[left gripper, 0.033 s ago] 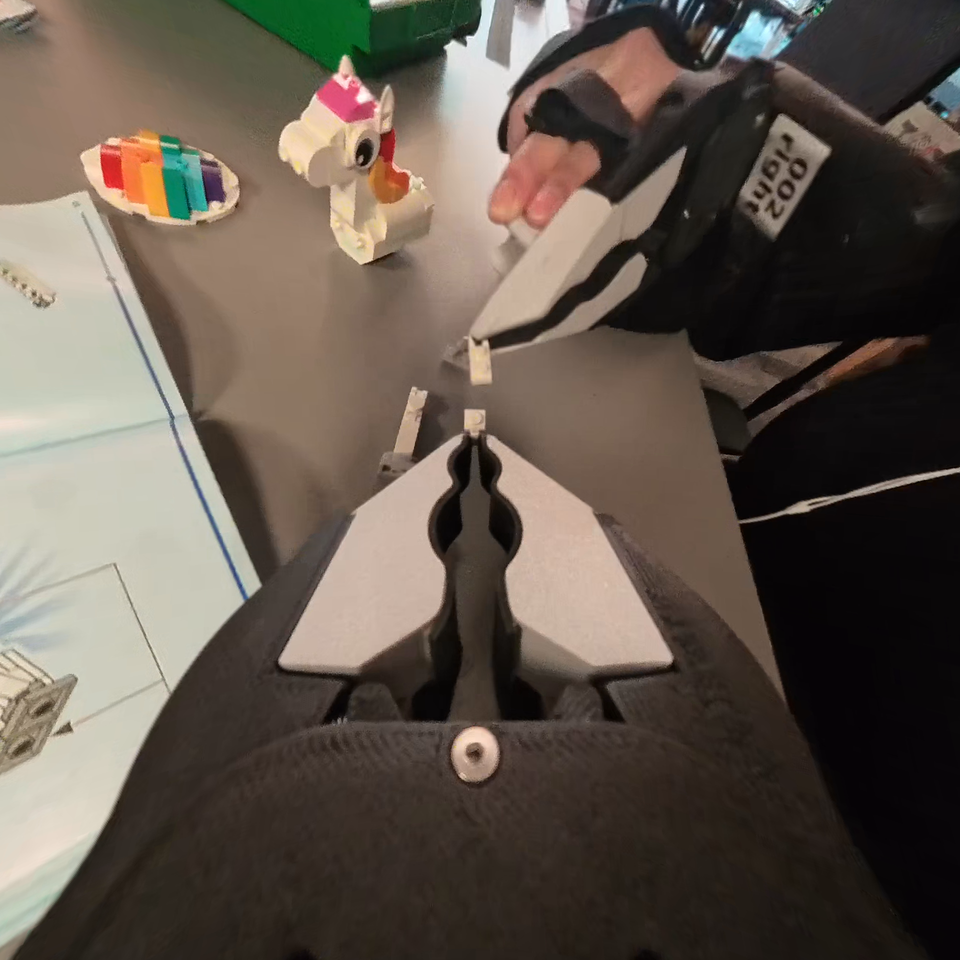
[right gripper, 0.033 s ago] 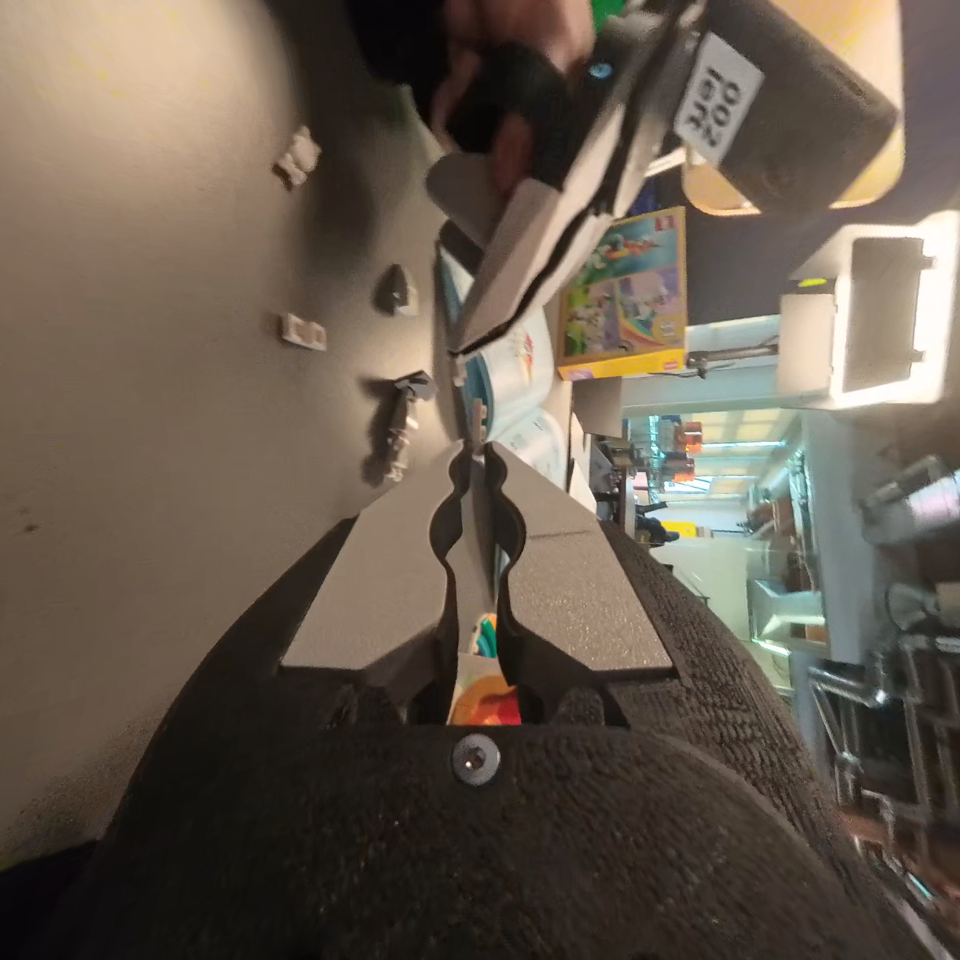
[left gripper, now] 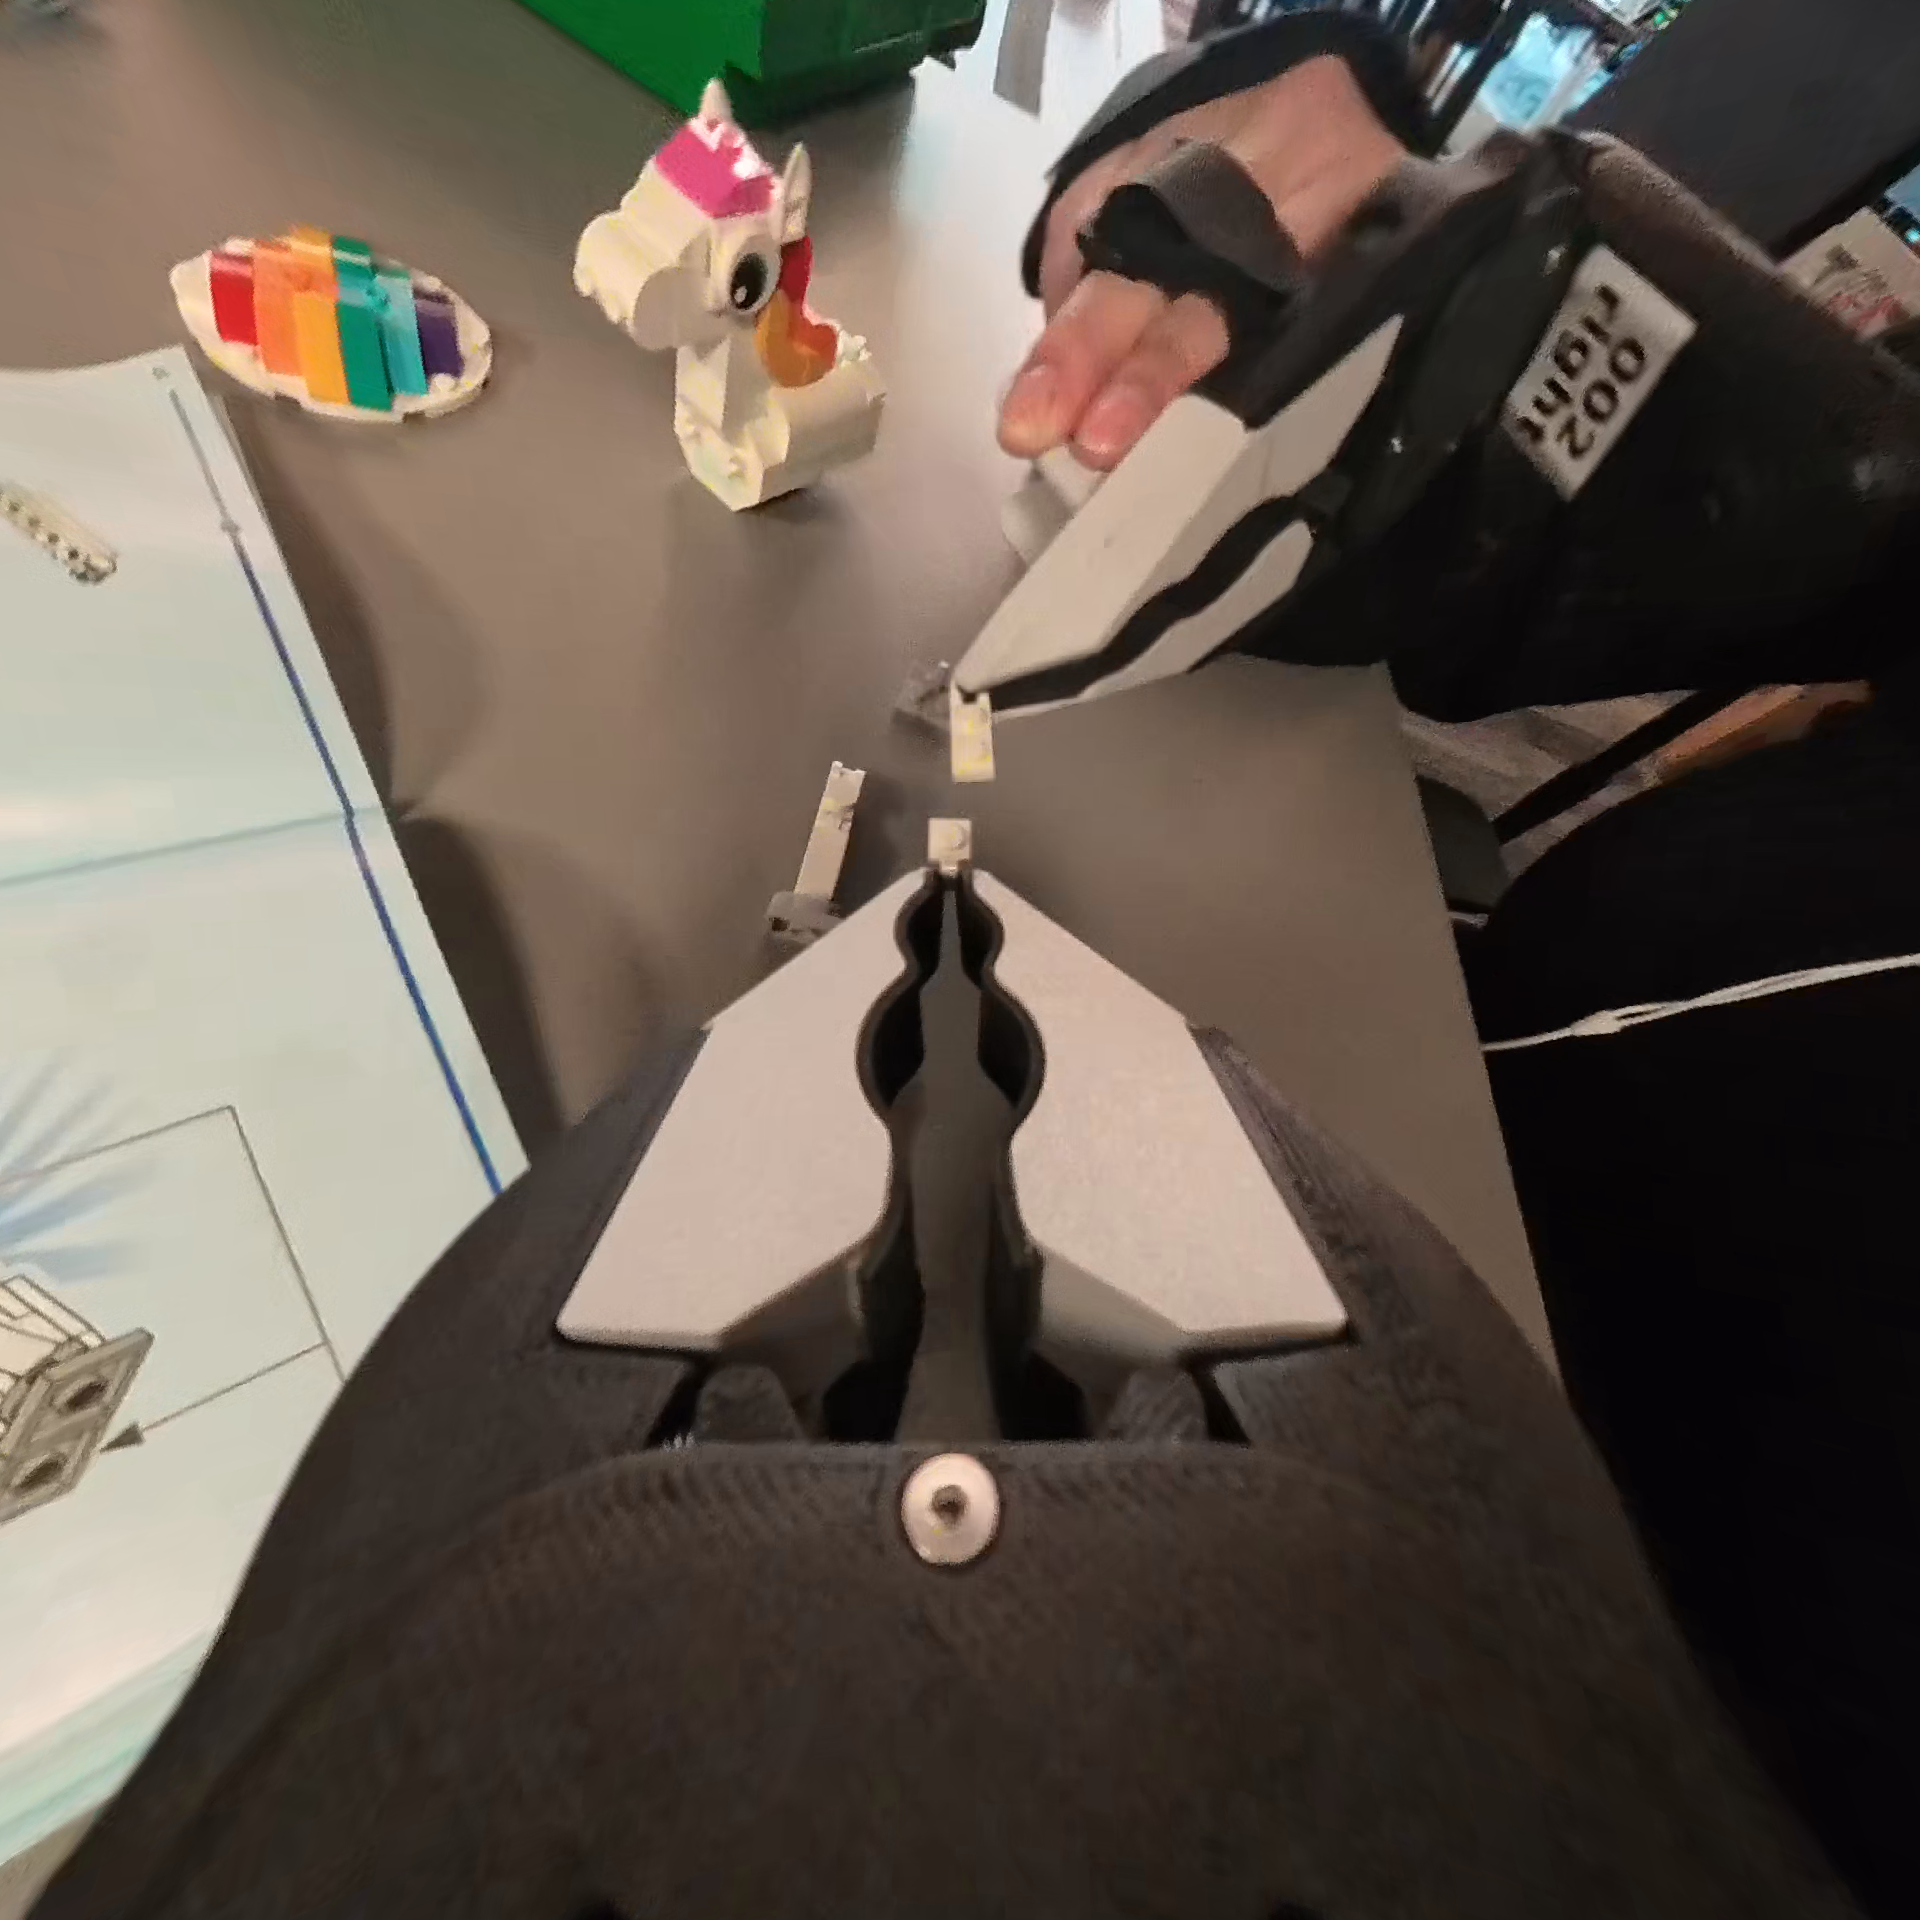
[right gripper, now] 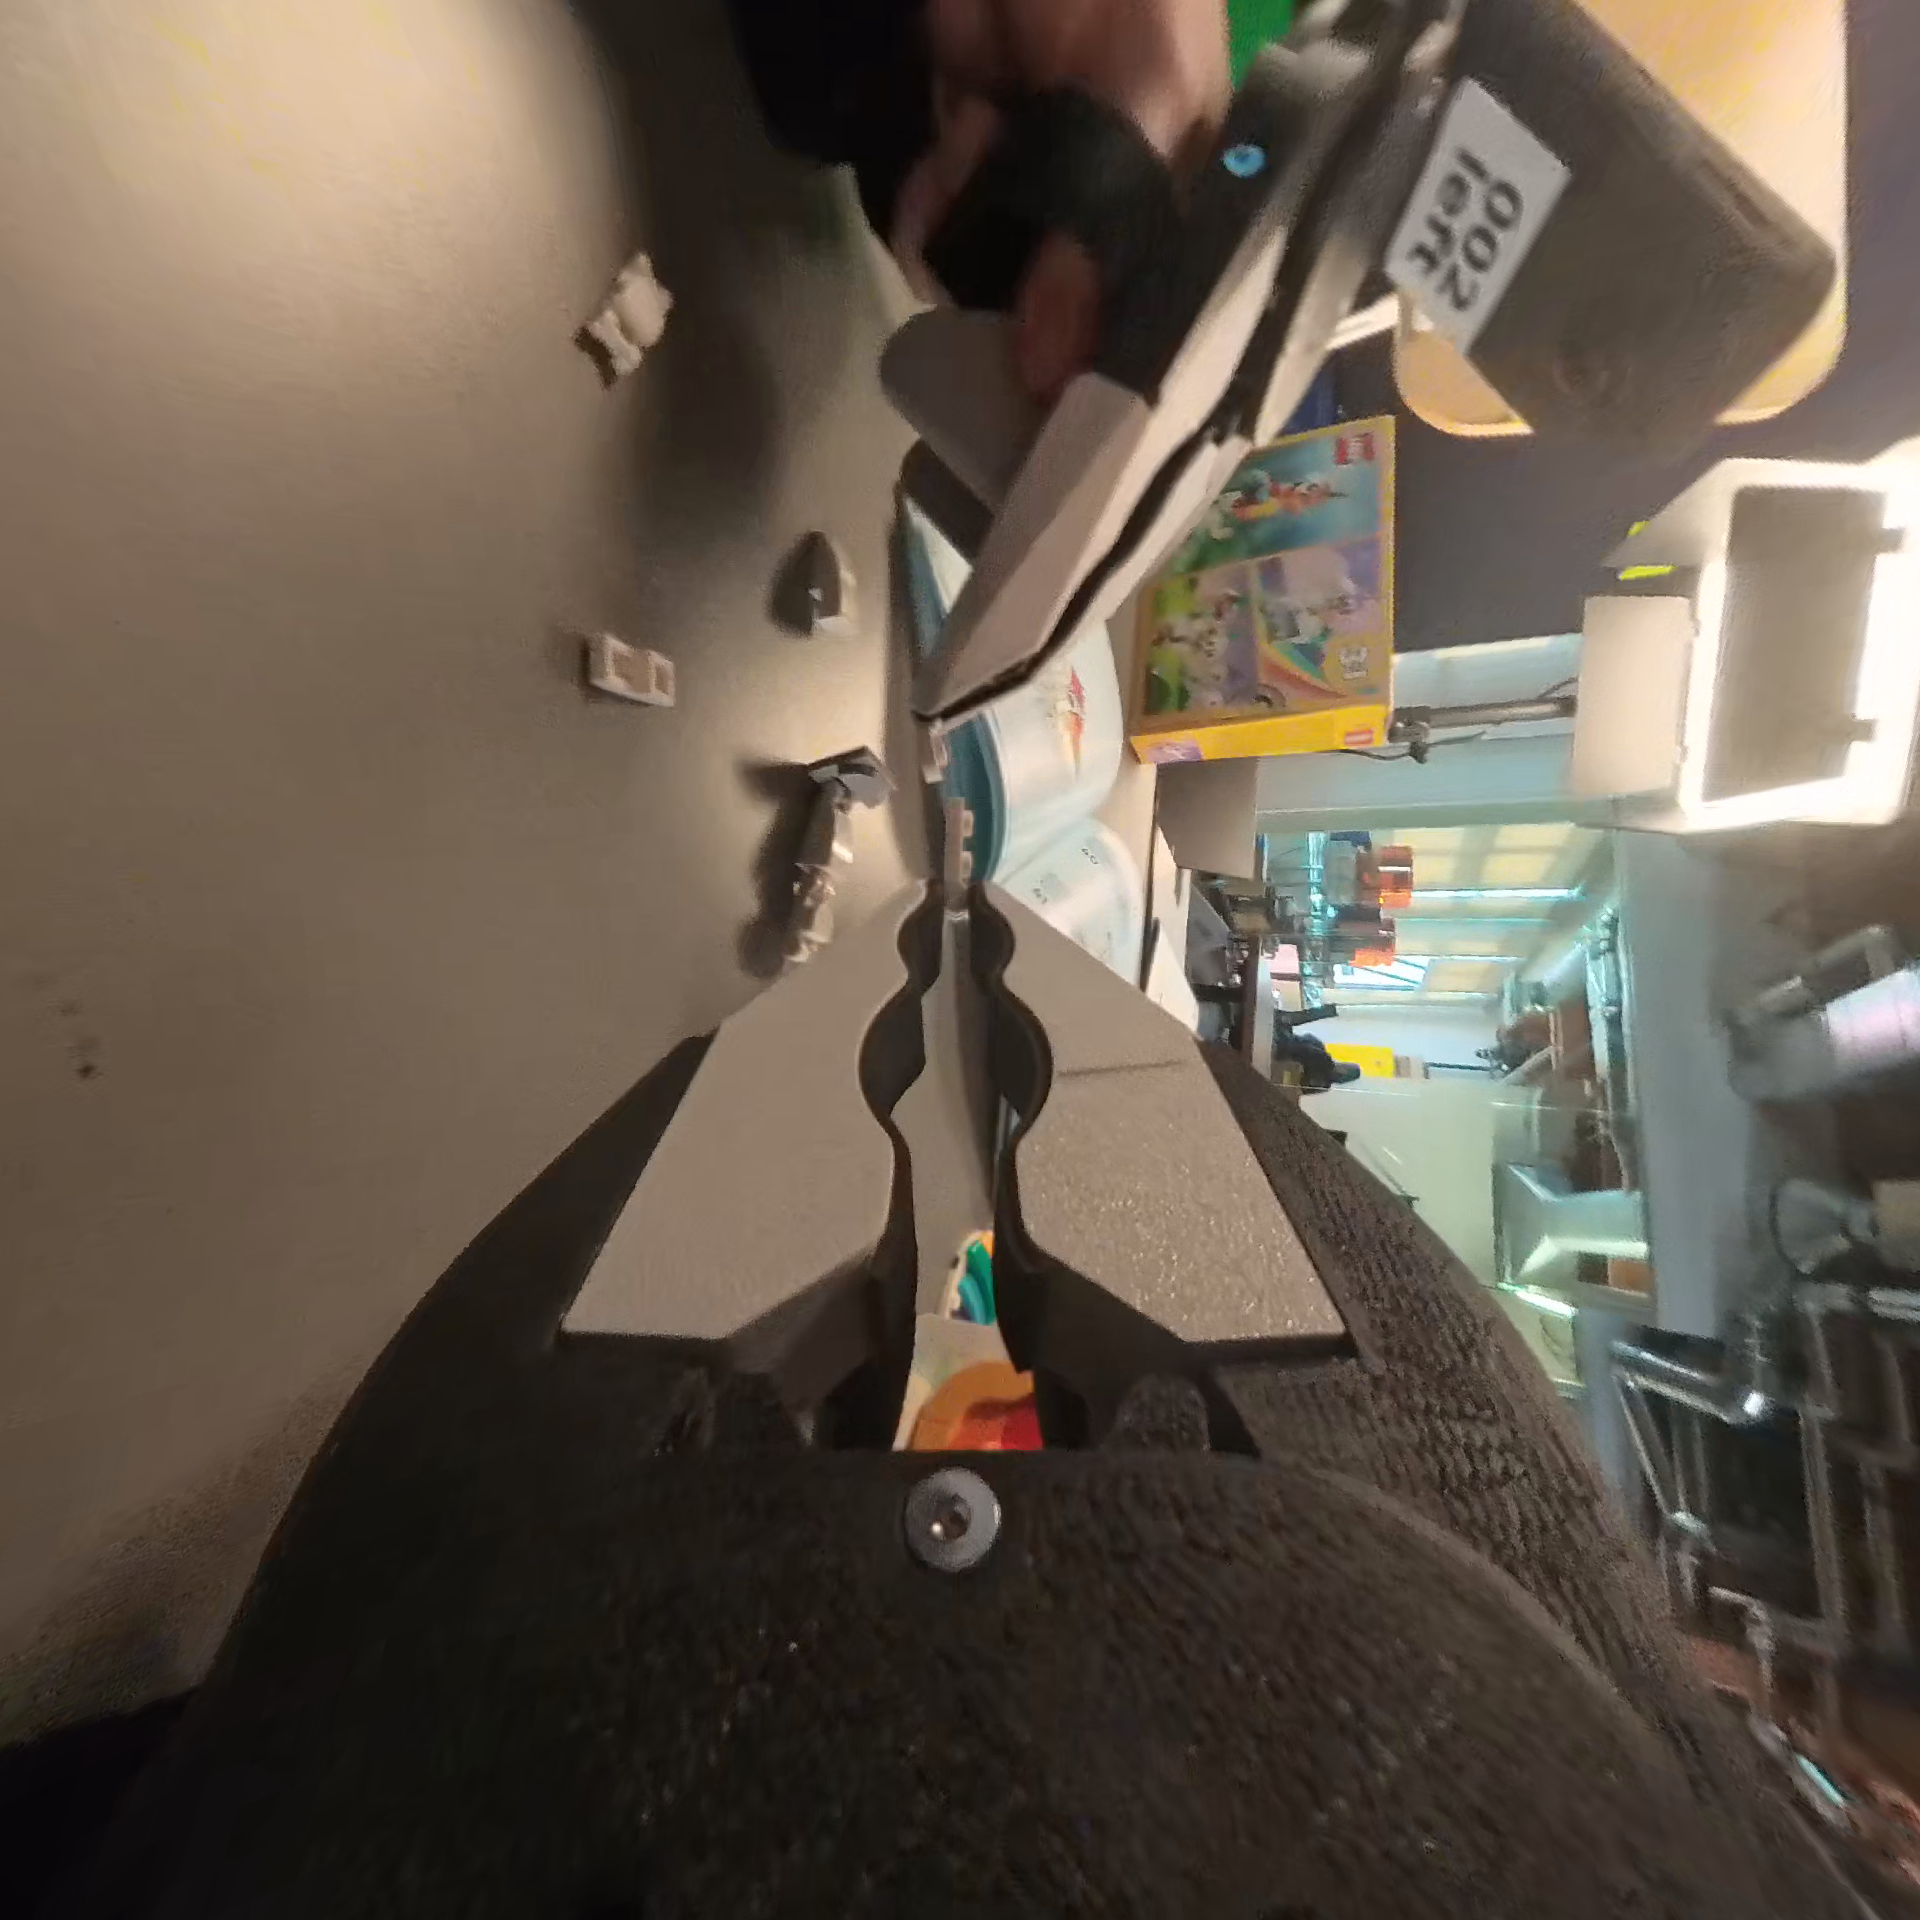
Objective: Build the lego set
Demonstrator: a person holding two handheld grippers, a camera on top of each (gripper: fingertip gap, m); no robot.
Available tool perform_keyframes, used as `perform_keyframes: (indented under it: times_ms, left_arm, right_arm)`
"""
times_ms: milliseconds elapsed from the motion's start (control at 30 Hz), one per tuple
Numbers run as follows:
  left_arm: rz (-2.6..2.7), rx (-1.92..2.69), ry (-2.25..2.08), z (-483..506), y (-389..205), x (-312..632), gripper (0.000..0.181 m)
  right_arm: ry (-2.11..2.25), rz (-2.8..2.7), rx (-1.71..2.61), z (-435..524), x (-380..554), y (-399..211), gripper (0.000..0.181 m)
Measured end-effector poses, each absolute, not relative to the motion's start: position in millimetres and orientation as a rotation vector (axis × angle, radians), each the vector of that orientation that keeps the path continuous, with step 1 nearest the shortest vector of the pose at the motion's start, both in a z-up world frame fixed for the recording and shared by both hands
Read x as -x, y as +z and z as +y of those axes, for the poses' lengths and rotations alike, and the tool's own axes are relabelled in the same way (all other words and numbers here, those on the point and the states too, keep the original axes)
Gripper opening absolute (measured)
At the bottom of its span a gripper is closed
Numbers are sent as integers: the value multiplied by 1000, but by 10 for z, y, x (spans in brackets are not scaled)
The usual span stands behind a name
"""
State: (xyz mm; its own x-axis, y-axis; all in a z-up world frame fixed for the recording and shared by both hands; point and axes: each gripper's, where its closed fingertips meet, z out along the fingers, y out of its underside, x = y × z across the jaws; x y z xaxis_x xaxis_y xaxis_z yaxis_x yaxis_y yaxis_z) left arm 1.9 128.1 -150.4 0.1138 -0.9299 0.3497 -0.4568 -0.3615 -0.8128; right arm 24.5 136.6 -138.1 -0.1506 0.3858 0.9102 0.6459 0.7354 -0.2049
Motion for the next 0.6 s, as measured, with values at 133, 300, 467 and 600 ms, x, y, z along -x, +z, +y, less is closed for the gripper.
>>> perform_keyframes:
  times_ms: [133,300,467,600]
  left_arm:
    - [1315,1962,-1201,1268,-1589,-60,2]
    - [1265,2027,-1247,1289,-1645,-40,2]
    - [1229,2083,-1278,1282,-1670,-38,3]
    - [1232,2119,-1293,1256,-1712,-40,2]
  right_arm:
    - [-316,-1838,811,1343,-217,-1515,2]
    - [-281,-1911,843,1318,-222,-1677,3]
    - [-281,-1936,836,1300,-201,-1745,3]
    - [-286,-1956,838,1303,-198,-1806,3]
